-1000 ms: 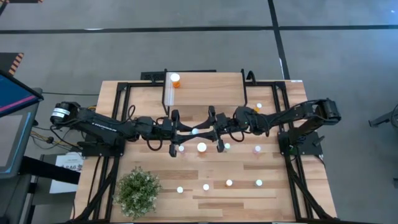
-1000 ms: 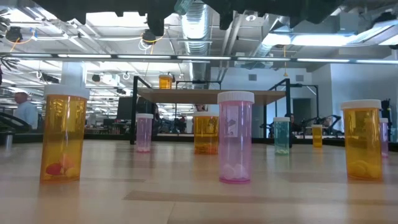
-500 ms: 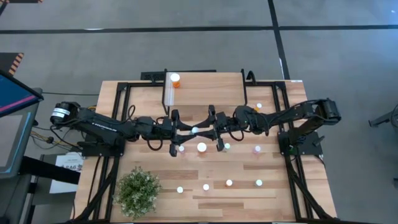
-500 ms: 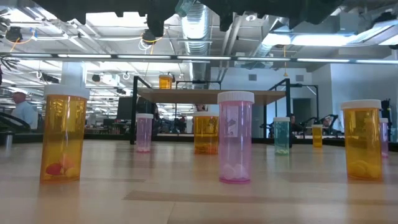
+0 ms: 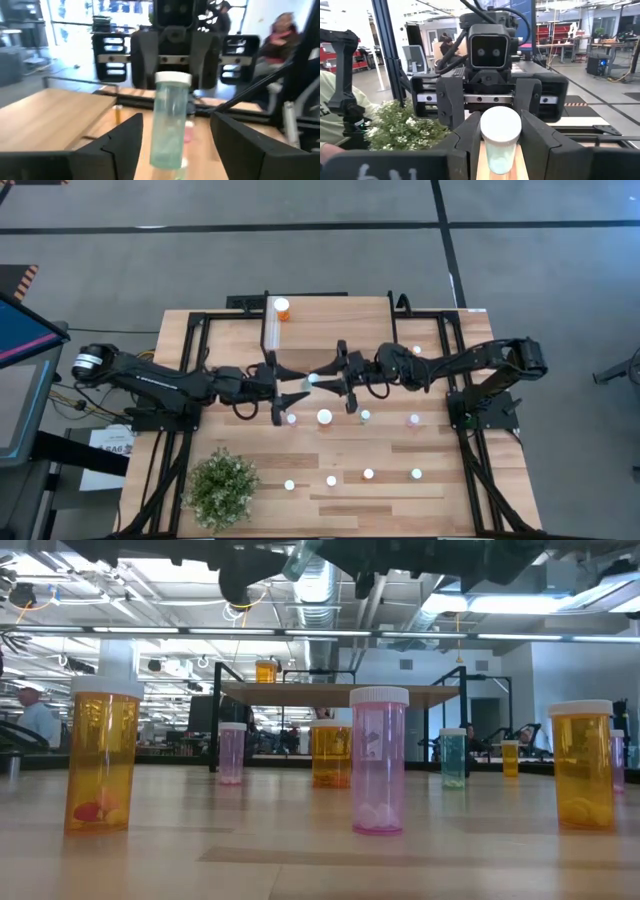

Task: Pick and place medicine bottles onto shelf by color
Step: Put the blue pill bottle on the shelf

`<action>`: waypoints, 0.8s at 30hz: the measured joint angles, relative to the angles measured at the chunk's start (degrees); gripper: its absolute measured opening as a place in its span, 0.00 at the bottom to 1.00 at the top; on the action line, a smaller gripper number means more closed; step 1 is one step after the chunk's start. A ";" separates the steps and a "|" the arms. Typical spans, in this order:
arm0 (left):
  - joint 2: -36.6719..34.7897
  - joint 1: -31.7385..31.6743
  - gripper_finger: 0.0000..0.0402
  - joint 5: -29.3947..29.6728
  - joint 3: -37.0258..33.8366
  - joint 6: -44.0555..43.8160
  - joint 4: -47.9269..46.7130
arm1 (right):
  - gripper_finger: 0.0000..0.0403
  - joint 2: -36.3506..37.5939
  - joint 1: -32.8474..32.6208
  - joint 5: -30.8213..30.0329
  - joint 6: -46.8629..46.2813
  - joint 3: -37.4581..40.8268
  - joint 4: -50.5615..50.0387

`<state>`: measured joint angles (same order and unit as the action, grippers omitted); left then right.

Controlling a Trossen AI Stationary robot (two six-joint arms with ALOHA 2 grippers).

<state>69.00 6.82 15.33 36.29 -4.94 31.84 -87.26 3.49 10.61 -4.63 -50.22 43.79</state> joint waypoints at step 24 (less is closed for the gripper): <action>-23.90 3.44 0.62 21.25 -7.50 -3.34 -22.61 | 0.32 -12.07 13.53 2.89 4.08 -20.36 -17.76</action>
<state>45.10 10.26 36.58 28.80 -8.27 9.24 -99.33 17.02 13.50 -0.55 -70.58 26.03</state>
